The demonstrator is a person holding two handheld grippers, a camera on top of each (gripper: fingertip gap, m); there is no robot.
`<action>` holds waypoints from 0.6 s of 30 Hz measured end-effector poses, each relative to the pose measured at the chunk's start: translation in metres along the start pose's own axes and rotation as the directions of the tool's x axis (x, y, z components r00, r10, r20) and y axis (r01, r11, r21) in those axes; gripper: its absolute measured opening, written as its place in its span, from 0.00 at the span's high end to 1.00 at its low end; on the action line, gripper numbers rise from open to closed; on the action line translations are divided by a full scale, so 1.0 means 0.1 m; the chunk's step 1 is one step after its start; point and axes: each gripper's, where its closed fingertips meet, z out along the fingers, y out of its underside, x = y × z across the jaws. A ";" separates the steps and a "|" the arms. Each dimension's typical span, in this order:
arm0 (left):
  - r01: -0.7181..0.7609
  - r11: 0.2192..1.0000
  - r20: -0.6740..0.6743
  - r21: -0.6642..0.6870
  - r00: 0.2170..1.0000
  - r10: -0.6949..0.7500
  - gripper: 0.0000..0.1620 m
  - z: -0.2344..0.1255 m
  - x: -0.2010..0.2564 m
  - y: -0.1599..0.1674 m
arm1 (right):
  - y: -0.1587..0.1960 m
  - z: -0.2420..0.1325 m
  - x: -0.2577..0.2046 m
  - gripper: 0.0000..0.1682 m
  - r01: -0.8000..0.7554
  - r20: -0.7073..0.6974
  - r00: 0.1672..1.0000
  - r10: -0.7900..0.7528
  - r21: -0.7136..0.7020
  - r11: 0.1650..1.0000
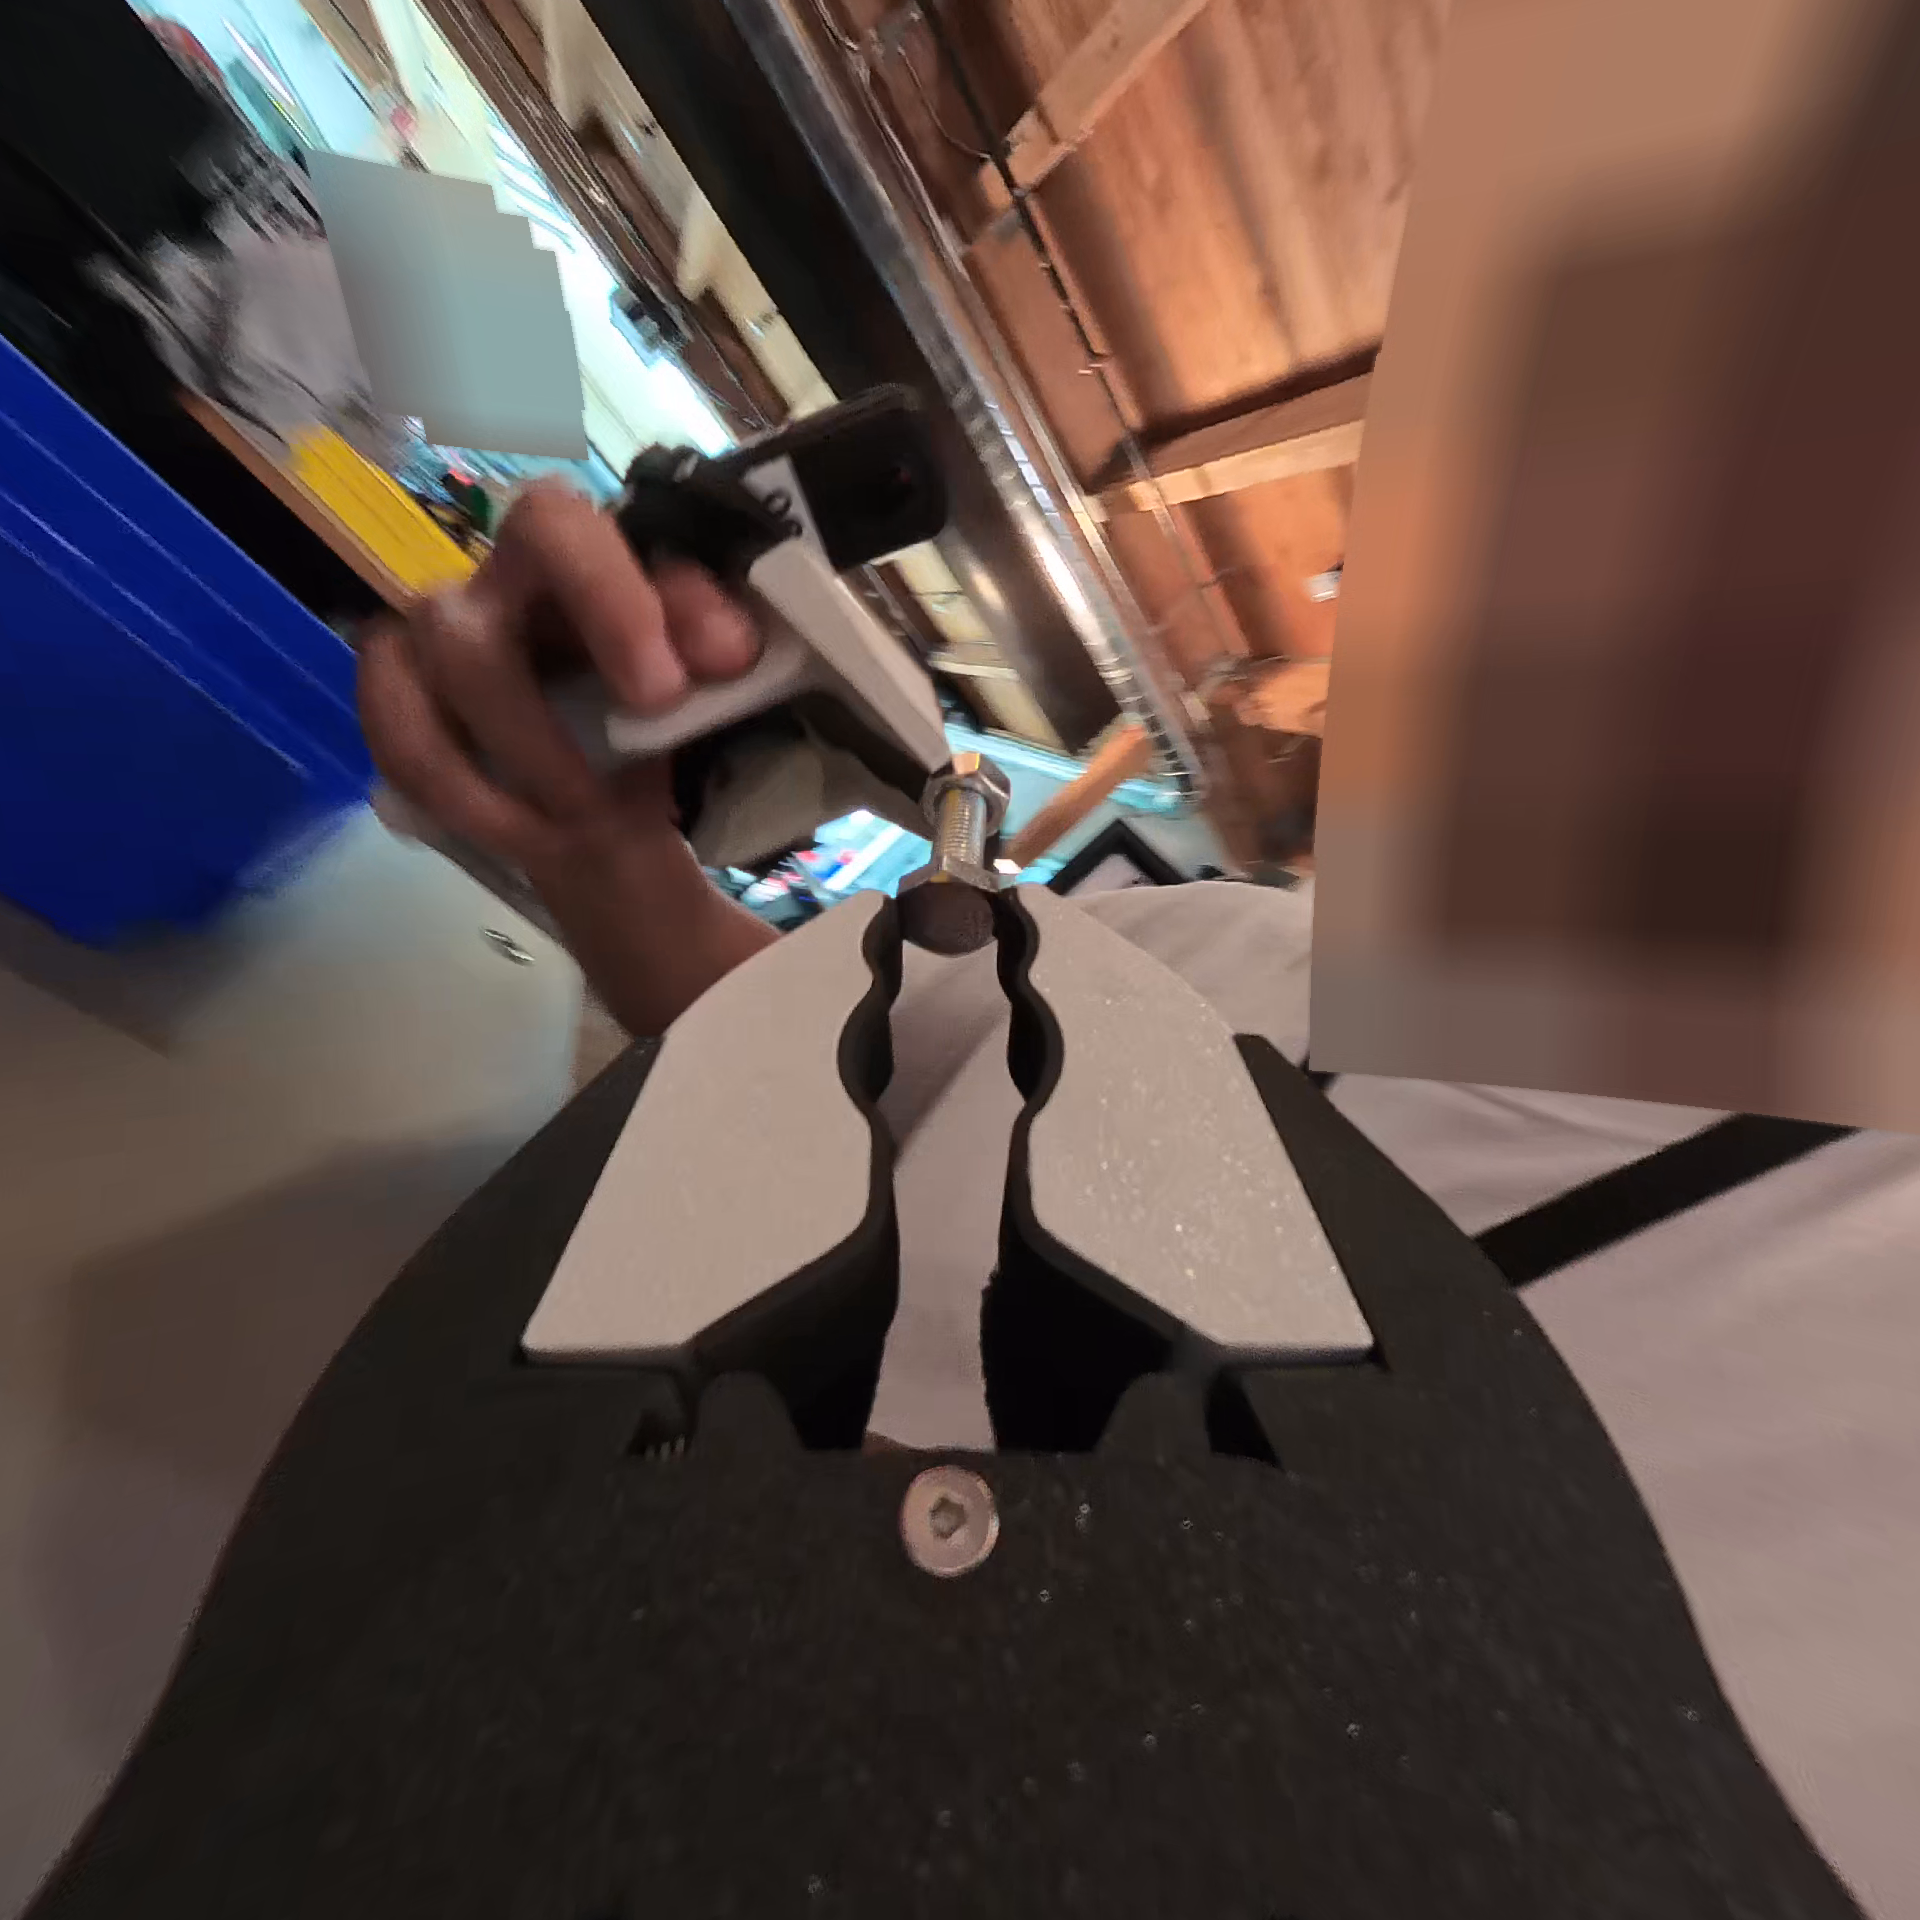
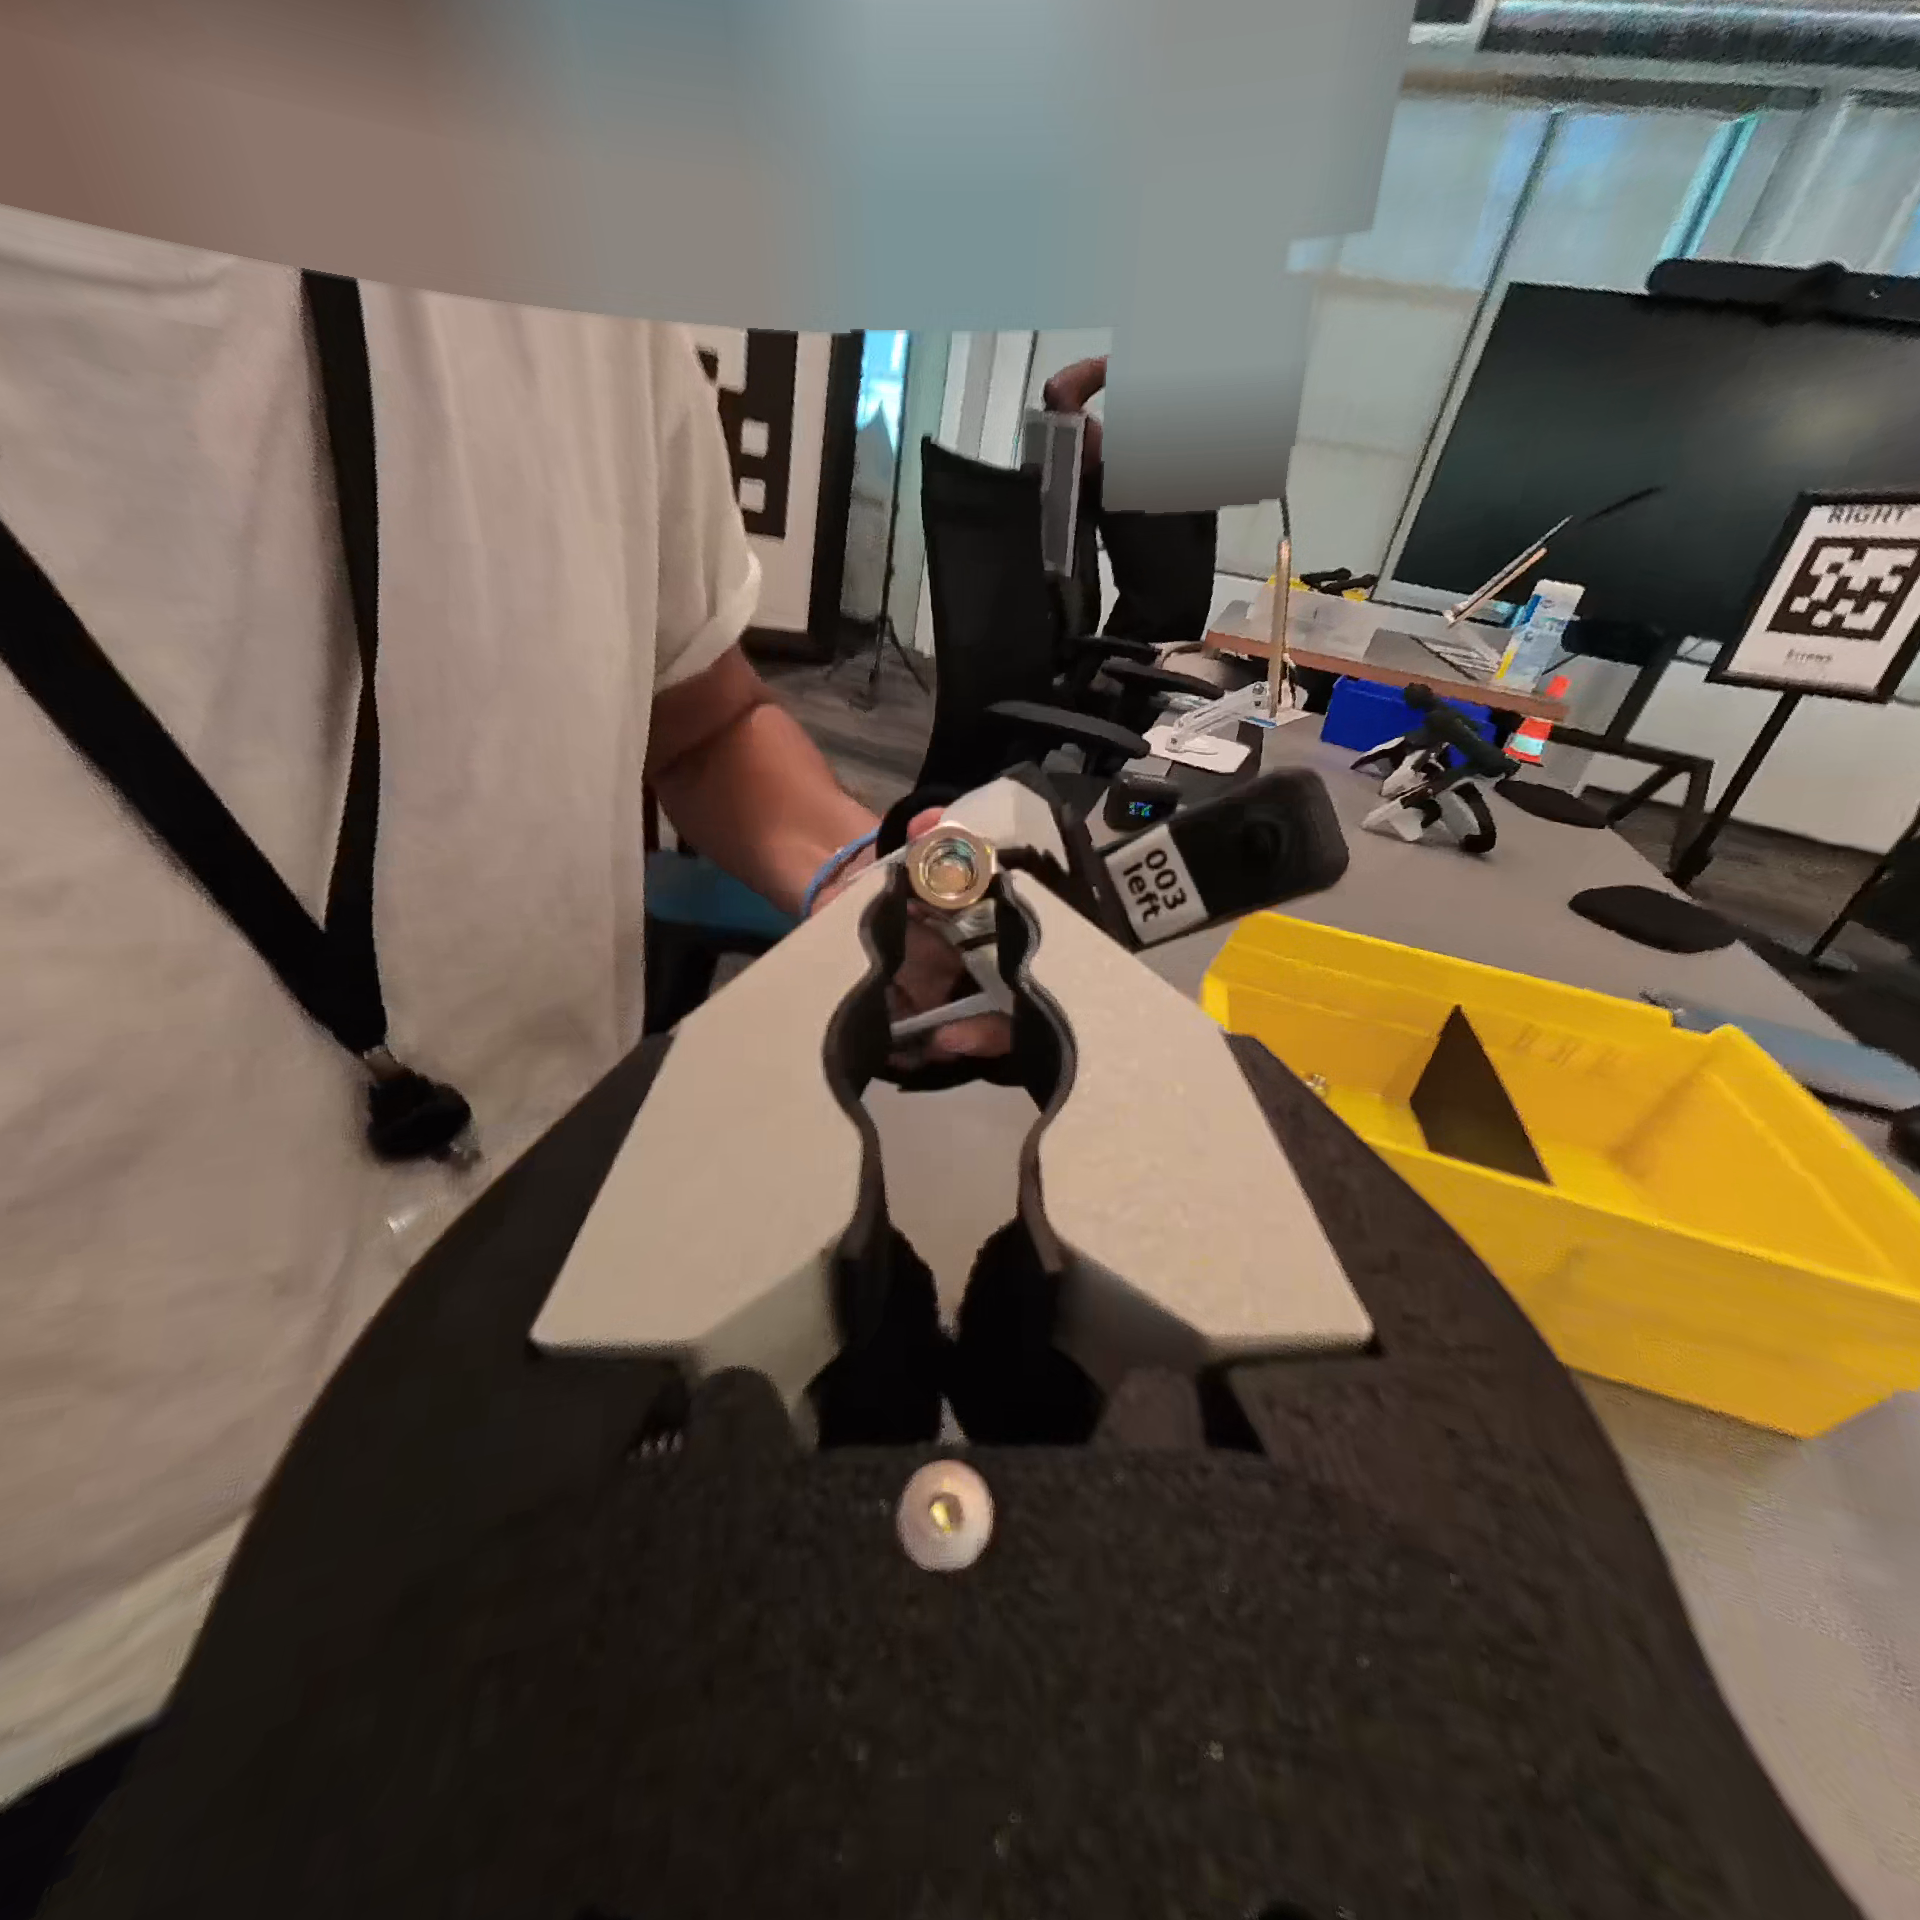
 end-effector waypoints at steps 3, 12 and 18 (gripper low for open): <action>-0.112 0.994 0.096 -0.008 0.989 0.113 0.89 -0.05 -0.10 -0.02 | 0.10 -0.02 0.06 0.90 -0.114 -0.039 0.993 0.116 0.040 0.993; -0.204 0.979 0.145 -0.011 0.968 0.203 0.89 -0.08 -0.13 0.02 | 0.17 -0.02 0.04 0.90 -0.092 -0.205 0.969 0.141 0.233 0.968; 0.065 0.997 -0.054 0.040 0.997 -0.063 0.89 -0.07 -0.04 0.08 | 0.10 0.04 -0.06 0.90 0.097 -0.212 0.974 -0.076 0.090 0.991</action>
